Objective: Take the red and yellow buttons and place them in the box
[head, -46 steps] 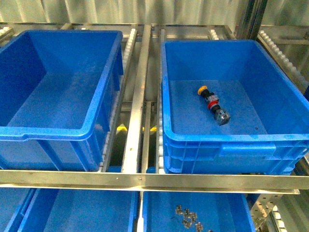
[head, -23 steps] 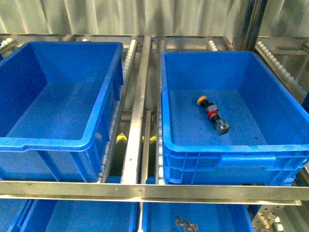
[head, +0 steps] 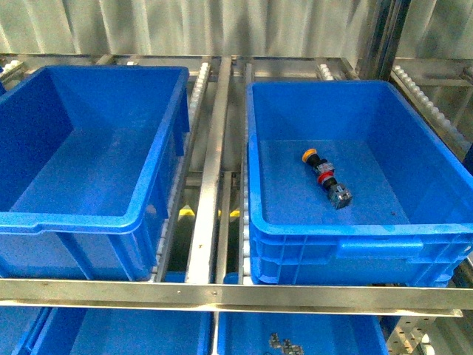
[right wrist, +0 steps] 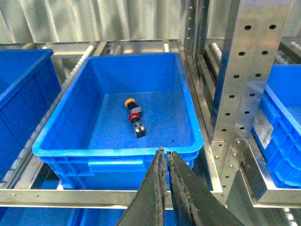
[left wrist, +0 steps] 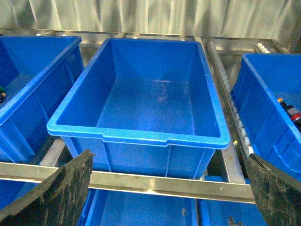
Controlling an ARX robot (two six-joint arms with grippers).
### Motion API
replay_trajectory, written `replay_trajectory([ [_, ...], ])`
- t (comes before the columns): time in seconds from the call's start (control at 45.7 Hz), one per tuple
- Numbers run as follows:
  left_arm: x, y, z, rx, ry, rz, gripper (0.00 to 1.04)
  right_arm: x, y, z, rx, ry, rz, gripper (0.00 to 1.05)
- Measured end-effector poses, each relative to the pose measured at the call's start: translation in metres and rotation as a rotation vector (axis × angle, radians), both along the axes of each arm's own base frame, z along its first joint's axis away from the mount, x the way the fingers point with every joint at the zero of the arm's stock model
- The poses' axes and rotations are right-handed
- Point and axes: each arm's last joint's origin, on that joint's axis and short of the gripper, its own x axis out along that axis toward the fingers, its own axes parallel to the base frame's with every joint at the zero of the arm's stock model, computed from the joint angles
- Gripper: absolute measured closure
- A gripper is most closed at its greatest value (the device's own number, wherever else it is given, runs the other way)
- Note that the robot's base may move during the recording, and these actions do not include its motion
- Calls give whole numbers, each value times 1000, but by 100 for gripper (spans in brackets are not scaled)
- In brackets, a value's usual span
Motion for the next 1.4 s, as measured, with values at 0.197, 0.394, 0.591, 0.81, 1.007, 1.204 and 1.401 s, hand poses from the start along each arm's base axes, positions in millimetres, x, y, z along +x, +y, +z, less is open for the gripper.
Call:
replay_trajectory([
  [0.197, 0, 0, 0, 0, 0, 0, 8, 0, 0, 0, 0, 0, 0, 97],
  [0.394, 0, 0, 0, 0, 0, 0, 8, 0, 0, 0, 0, 0, 0, 50],
  [0.591, 0, 0, 0, 0, 0, 0, 8, 0, 0, 0, 0, 0, 0, 13],
  [0.81, 0, 0, 0, 0, 0, 0, 8, 0, 0, 0, 1, 0, 0, 7],
  [1.007, 0, 0, 0, 0, 0, 0, 8, 0, 0, 0, 1, 0, 0, 7],
  [1.204, 0, 0, 0, 0, 0, 0, 8, 0, 0, 0, 1, 0, 0, 7],
  [1.401, 0, 0, 0, 0, 0, 0, 8, 0, 0, 0, 1, 0, 0, 7],
])
